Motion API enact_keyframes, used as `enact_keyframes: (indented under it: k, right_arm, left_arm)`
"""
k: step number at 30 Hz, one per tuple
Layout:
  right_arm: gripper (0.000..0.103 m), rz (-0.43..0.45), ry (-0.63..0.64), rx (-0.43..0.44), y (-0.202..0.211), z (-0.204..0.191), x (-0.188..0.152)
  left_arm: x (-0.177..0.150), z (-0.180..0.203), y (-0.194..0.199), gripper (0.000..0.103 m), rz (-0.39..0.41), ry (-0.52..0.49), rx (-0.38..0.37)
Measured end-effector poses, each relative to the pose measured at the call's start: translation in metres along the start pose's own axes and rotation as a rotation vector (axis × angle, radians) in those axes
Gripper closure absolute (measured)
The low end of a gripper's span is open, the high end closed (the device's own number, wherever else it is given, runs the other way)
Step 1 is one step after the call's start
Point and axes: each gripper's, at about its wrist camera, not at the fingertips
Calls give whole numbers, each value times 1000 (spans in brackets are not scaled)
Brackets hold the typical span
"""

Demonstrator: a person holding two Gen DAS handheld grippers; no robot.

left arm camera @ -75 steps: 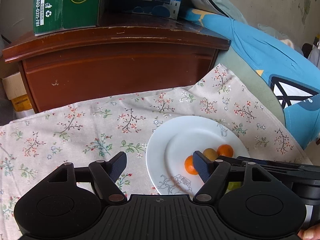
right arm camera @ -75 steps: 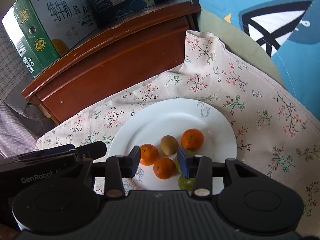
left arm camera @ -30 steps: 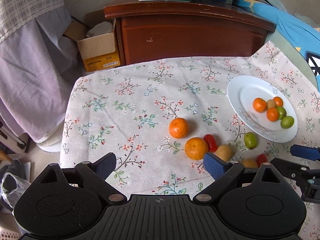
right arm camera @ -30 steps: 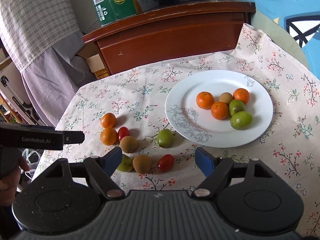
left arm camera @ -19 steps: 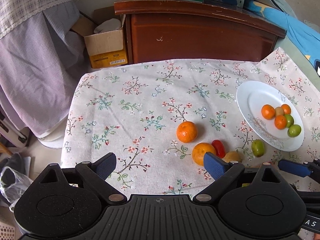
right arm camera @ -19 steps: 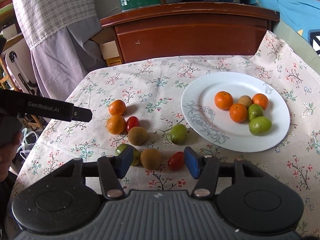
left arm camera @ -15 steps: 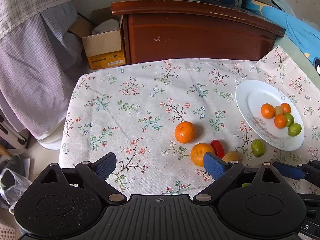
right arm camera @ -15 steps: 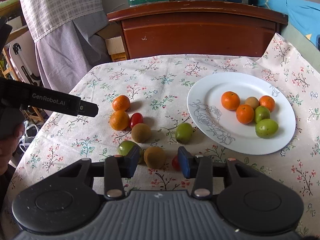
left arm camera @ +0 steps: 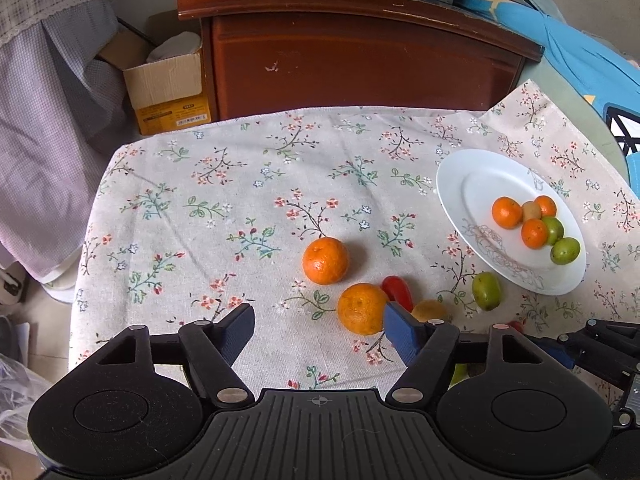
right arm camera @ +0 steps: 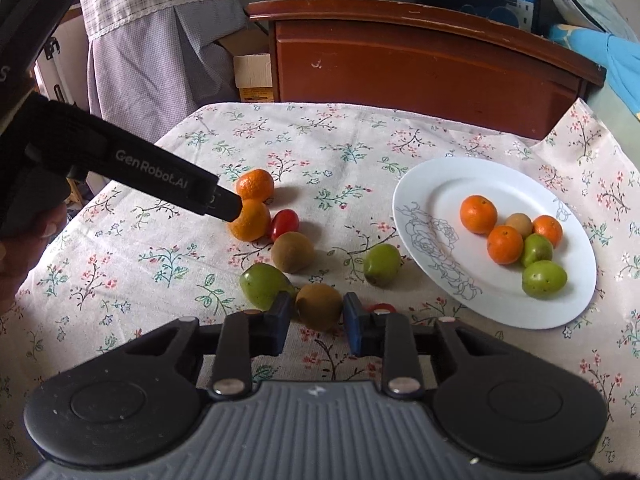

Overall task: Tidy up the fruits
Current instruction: 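Move the left tool toward a tangerine while the right tool approaches a brown kiwi, then close the left tool on the tangerine while the right tool grasps the kiwi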

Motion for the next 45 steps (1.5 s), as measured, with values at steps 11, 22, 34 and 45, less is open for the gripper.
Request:
enact_keyframes:
  k: [11, 22, 34, 45]
  right_arm:
    - [78, -43, -9, 0, -7, -2, -4]
    - [78, -50, -27, 0, -7, -1, -4]
    - [78, -50, -42, 2, -8, -2, -4]
    - [78, -41, -129, 38, -4, 7, 1]
  left_arm:
    - [-3, 1, -14, 38, -11, 18, -45]
    - [-5, 3, -24, 50, -24, 30, -82]
    - [-8, 13, -24, 72, 4, -17, -94]
    - [-4, 12, -10, 72, 42, -15, -64]
Point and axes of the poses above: each gripper's, at about its wrist camera, not at the fingertips, and y roughly against the way its jaws point, z to its right, x to its top, and after that the axes turned 2 degrees about z, right-handed
